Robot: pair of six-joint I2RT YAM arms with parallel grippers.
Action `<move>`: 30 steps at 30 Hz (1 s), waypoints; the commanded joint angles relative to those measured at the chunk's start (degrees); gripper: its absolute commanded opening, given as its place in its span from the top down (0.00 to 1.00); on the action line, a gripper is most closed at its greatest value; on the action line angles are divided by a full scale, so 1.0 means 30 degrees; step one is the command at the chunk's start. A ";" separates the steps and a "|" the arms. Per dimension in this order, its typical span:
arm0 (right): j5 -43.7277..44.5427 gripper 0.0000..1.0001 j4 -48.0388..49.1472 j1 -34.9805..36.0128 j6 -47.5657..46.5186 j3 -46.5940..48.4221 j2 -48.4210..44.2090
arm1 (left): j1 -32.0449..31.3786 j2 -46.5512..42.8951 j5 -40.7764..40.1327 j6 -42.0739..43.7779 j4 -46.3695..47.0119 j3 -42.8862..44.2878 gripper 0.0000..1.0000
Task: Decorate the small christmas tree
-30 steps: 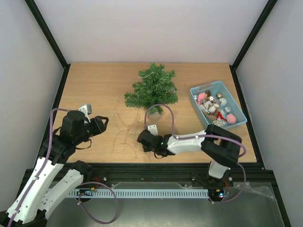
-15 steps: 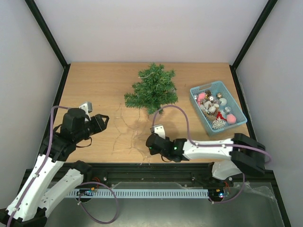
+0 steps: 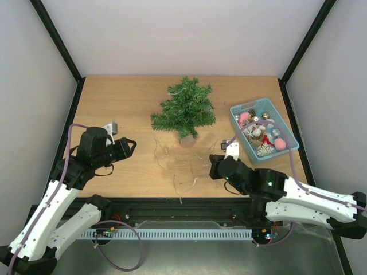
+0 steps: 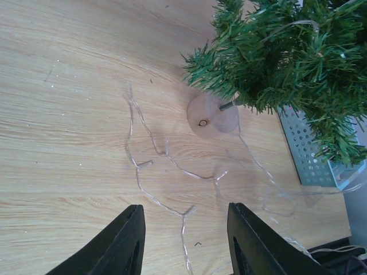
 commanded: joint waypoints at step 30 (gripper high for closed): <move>0.1318 0.99 -0.7086 0.0115 -0.2023 0.9739 -0.1692 | -1.8919 1.1431 -0.8745 -0.0445 0.7636 0.6099 0.46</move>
